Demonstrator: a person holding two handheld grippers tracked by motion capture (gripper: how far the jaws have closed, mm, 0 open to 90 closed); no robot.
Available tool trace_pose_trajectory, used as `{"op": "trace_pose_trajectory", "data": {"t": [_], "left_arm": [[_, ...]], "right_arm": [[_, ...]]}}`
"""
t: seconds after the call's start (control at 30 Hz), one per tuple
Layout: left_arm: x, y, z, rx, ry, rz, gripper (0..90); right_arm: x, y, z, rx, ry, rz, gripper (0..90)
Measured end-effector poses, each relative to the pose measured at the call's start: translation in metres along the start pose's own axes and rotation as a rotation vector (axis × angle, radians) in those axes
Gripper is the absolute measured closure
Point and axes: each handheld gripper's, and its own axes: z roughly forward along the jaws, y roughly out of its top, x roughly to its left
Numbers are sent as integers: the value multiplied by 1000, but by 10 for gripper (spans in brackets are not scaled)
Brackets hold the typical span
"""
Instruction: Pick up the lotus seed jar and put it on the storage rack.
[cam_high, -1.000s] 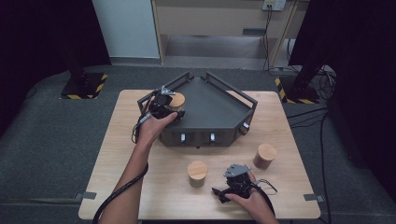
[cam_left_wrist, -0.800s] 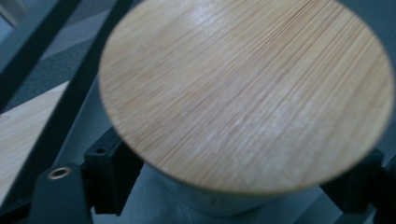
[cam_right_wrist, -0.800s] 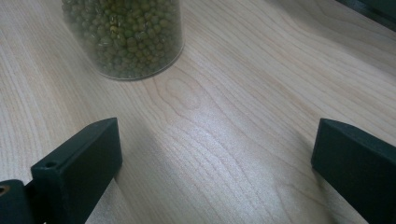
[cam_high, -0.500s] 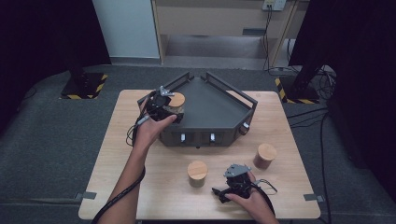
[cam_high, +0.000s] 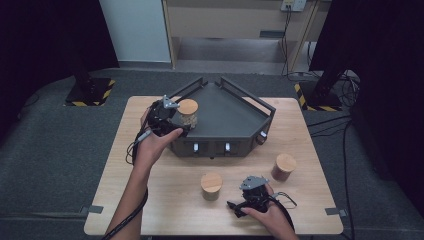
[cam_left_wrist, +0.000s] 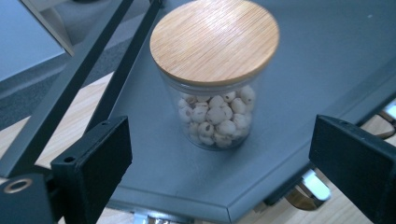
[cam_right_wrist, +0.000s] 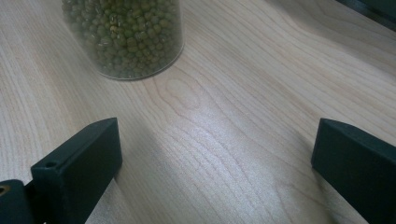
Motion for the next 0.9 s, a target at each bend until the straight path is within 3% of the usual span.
{"op": "trace_pose_trajectory", "data": {"t": [0.37, 0.7, 0.9], "left_arm": [[-19, -17, -23, -45, 4, 29, 33], [-28, -34, -31, -47, -8, 58, 33], [-29, -52, -36, -52, -18, 37, 33]], "right_arm": [[0, 0, 0, 0, 0, 1, 21], [0, 0, 0, 0, 0, -1, 21], [0, 0, 0, 0, 0, 0, 21]]}}
